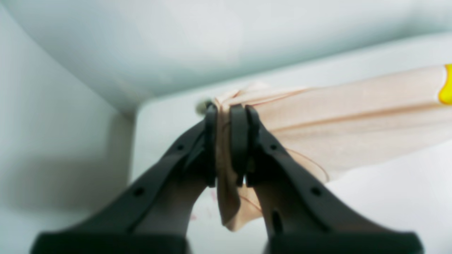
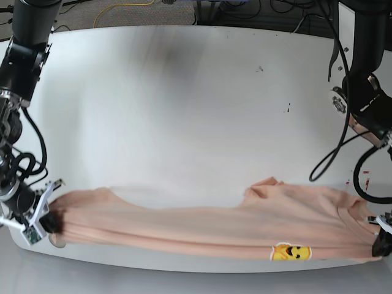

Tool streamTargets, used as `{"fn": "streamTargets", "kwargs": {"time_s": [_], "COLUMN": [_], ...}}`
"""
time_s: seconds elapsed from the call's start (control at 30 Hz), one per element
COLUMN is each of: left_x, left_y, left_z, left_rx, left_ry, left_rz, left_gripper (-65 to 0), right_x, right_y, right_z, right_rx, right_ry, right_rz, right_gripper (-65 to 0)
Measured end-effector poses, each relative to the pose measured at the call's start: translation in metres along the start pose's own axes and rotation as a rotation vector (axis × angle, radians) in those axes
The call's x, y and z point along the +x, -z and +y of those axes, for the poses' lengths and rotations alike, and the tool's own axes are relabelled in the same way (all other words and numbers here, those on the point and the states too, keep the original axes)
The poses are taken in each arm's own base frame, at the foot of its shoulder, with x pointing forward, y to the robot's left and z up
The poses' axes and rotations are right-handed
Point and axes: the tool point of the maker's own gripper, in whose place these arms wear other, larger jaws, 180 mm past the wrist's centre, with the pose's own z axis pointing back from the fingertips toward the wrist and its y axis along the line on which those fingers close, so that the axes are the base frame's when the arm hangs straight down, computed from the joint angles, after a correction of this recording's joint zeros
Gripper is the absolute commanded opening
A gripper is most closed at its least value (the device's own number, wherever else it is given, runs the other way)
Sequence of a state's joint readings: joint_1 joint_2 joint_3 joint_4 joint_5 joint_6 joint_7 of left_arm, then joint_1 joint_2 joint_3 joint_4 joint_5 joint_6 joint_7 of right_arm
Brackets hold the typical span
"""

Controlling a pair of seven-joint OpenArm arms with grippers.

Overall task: Fold the T-shirt properly
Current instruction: 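Lay the T-shirt down, dragging both grippers back across the table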

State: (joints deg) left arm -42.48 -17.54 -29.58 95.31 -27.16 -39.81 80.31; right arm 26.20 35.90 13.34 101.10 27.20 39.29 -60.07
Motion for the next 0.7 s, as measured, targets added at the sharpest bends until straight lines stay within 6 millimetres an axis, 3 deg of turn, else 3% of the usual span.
{"fn": "streamTargets", "kwargs": {"time_s": [0.17, 0.37, 0.7], "left_x": [-0.073, -0.156, -0.265], "left_y": [-0.002, -0.029, -0.078], "left_z": [-0.02, -0.032, -0.051], "left_rx": [-0.016, -0.003, -0.026], "left_ry": [0.01, -0.008, -0.085], "left_rz": [0.149, 0.317, 0.557], "left_gripper": [-62.8, -62.8, -62.8], "right_x": [-0.06, -0.127, -0.193], "right_y": [-0.006, -0.015, -0.044], "right_z": [0.044, 0.103, 0.154], "right_rx": [0.048, 0.151, 0.222], "right_ry": [0.096, 0.193, 0.287], "right_rz": [0.089, 0.216, 0.367], "right_gripper": [-65.0, -65.0, -65.0]}}
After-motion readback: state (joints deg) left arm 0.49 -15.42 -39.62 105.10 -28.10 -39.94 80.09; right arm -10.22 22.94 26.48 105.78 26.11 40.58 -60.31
